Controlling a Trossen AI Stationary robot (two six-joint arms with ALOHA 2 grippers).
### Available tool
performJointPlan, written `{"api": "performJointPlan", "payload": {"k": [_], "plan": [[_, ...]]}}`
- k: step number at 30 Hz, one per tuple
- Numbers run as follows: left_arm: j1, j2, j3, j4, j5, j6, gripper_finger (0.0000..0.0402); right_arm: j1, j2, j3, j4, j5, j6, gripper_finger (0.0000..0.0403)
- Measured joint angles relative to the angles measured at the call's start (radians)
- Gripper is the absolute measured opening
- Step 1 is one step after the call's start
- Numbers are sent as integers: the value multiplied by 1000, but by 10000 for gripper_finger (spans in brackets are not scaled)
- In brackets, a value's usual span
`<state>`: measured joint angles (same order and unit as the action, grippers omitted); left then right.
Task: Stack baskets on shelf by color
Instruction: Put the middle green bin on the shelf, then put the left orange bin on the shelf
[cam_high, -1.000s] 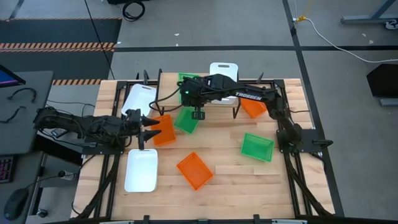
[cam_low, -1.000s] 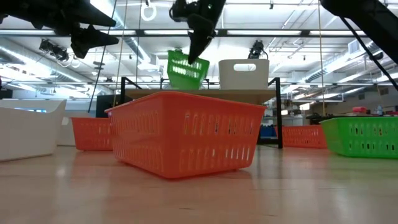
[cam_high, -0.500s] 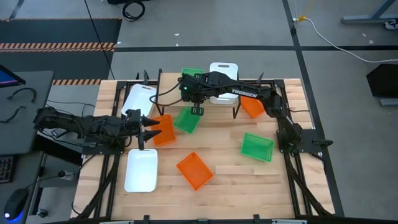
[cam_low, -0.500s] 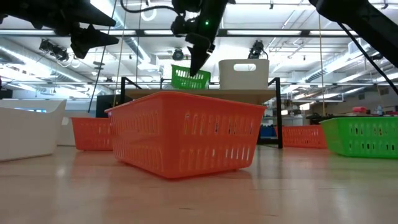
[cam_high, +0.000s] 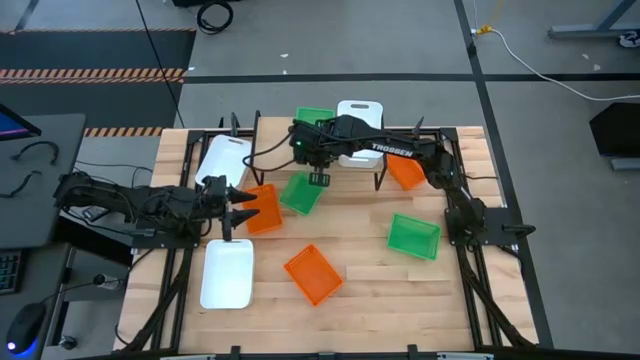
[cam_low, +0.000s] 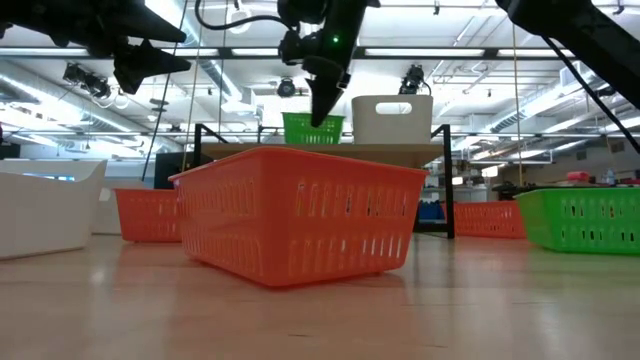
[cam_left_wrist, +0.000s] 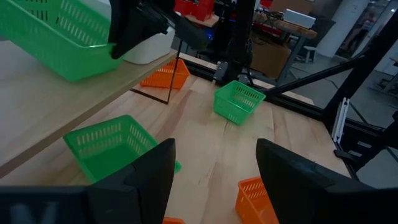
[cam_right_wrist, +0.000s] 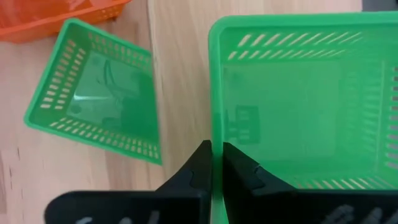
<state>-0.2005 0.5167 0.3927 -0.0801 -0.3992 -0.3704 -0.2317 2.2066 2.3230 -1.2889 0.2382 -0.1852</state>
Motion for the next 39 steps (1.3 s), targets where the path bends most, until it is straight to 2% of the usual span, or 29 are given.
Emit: {"api": "performJointPlan", "payload": {"k": [9, 20, 26, 30, 33, 39], "plan": [[0, 0, 0, 0, 0, 0, 231, 20, 2, 0, -12, 39, -1, 37], [0, 0, 0, 0, 0, -1, 231, 23, -3, -1, -18, 138, -35, 121], [0, 0, 0, -1, 0, 19, 231, 55, -83, -1, 3, 166, -61, 157], [0, 0, 12, -10, 0, 57, 231, 98, -154, -1, 27, 110, -33, 168], [0, 20, 47, -65, 0, 55, 231, 137, -198, 0, 10, 19, 25, 171], [0, 154, 107, -165, 0, 11, 231, 228, -241, 0, -122, -107, 188, 169]]}}
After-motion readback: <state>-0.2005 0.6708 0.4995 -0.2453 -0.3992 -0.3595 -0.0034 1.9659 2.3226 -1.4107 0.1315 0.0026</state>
